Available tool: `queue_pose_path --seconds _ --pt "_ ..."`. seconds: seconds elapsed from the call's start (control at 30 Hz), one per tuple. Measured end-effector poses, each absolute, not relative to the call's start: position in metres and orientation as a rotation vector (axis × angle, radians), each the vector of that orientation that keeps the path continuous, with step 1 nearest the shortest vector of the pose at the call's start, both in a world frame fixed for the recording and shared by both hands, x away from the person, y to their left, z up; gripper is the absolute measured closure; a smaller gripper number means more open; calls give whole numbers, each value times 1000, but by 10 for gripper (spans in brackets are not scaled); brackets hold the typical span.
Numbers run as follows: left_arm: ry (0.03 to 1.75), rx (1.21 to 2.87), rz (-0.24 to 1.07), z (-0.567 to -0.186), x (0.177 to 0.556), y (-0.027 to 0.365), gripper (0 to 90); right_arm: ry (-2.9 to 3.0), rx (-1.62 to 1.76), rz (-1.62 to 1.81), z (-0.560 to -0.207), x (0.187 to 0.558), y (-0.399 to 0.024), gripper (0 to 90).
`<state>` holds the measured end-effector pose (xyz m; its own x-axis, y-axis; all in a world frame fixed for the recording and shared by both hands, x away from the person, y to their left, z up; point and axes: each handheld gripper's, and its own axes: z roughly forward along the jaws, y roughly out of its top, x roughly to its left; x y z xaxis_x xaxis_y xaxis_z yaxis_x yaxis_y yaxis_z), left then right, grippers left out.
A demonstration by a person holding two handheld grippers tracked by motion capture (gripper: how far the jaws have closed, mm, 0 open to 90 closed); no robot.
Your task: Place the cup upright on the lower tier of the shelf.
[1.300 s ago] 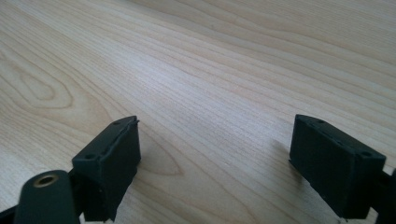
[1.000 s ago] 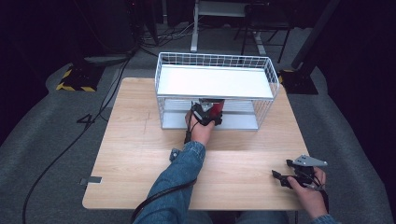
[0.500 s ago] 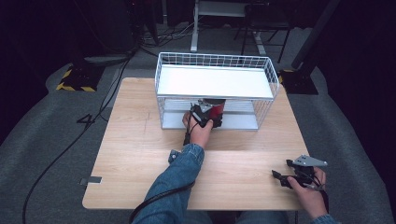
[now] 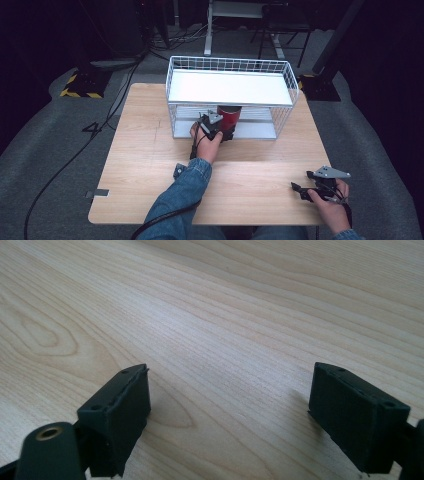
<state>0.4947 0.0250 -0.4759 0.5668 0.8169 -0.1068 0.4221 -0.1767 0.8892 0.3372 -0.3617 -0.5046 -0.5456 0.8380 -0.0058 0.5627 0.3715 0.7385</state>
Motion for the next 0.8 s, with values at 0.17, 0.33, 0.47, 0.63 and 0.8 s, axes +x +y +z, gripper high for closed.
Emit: queue_pose_path --seconds 0.17,0.33,0.47,0.63,0.8 --pt "992 1807 502 -465 485 33 154 2256 1220 991 -505 337 -362 168" --pt "968 1816 506 -452 469 45 154 2256 1220 991 -505 337 -362 167" --pt "962 1815 504 -446 460 51 154 2256 1218 991 -505 337 -362 168" --pt "944 1830 501 -436 442 65 154 2256 1219 991 -505 337 -362 167" --pt "916 1840 501 -426 427 77 154 2256 1218 991 -505 337 -362 167"
